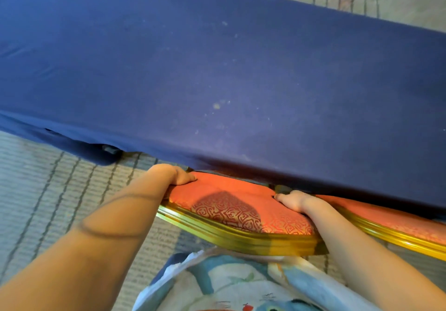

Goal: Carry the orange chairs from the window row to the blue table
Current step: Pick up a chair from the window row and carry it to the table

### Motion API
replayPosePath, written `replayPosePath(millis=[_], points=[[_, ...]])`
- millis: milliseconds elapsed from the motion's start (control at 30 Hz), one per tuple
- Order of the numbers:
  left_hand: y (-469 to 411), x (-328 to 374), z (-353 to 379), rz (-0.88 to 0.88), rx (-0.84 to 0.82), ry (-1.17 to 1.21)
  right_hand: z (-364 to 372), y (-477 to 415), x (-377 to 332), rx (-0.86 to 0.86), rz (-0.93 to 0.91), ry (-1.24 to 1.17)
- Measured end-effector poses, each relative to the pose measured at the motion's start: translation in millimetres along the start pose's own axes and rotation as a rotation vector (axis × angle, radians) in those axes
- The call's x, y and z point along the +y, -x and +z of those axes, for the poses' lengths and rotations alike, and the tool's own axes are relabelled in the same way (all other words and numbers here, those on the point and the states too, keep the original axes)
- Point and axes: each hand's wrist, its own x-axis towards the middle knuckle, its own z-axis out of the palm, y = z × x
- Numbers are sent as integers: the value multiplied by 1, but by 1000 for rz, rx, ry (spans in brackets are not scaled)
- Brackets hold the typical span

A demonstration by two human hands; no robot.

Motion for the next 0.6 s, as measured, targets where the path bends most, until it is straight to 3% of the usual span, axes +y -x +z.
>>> replayPosePath(millis=[233, 600], points=[[47, 0, -2, 101, 236, 61, 0, 45, -40, 168, -224, -88], [140, -67, 4, 340, 626, 503, 28, 159, -126, 452, -516, -224]])
